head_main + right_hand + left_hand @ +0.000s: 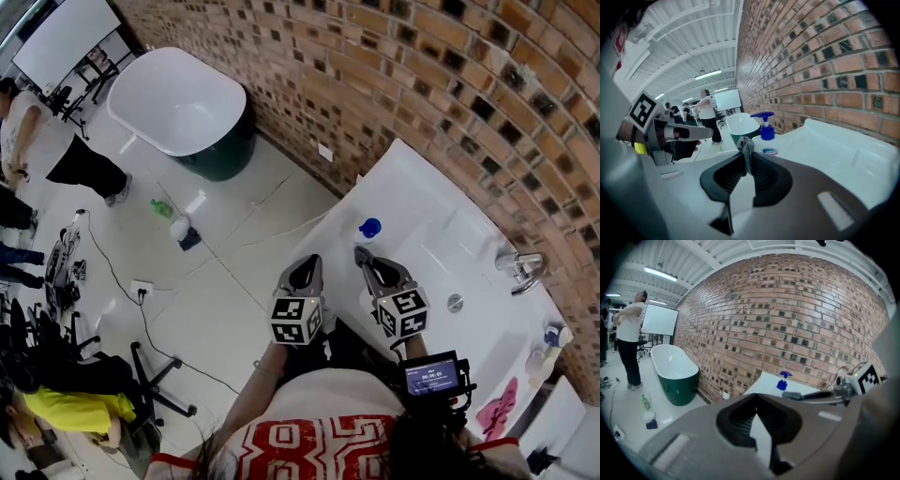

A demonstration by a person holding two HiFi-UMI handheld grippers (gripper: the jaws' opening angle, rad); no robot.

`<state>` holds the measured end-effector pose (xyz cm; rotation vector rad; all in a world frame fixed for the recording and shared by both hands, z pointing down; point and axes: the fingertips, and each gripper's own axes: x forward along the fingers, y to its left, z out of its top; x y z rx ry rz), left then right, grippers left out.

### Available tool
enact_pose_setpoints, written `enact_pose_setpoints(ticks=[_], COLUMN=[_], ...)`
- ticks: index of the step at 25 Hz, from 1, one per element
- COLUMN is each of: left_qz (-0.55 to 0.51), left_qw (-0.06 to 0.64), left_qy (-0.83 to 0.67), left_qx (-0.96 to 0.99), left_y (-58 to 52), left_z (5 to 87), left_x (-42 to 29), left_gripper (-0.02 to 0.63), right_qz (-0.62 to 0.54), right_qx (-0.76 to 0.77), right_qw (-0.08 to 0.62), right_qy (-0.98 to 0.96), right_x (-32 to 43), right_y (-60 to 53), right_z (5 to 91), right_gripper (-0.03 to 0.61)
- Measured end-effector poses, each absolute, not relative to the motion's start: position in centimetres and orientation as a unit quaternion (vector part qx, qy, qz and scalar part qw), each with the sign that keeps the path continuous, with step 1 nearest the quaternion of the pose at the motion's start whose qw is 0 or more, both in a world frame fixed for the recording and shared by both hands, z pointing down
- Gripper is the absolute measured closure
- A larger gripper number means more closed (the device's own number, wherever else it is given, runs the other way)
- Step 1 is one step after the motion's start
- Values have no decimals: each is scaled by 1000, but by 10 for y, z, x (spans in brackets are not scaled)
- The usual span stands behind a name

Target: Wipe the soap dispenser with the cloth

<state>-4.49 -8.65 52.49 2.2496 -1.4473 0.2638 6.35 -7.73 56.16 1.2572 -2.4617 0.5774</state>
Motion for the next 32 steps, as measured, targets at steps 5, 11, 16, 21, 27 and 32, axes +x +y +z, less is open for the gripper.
enact_pose_setpoints(ticks=[5, 11, 16, 21, 27, 32], left_qz=[93, 91, 93, 97, 95, 97], left_qw=[221, 221, 222, 222, 226, 227], left_qy=[-523, -527, -522, -517, -525, -524], left_qx=[818, 816, 818, 821, 815, 815], left_y=[-88, -91, -92, -92, -93, -94], left_z=[522, 521, 523, 524, 525, 526], left_x=[-45, -49, -44, -39, -43, -41], left_gripper=[611, 611, 611, 611, 611, 611], right_qz=[185, 182, 168, 177, 196, 199], right_qx=[414, 441, 467, 494, 489, 451], right_qw=[198, 212, 225, 227, 222, 206], right_qy=[-869, -853, -838, -820, -821, -846], right_x=[40, 71, 105, 132, 130, 88], right_y=[-81, -91, -99, -110, -104, -84], right_z=[585, 591, 591, 598, 601, 595], right_gripper=[531, 531, 531, 531, 531, 531])
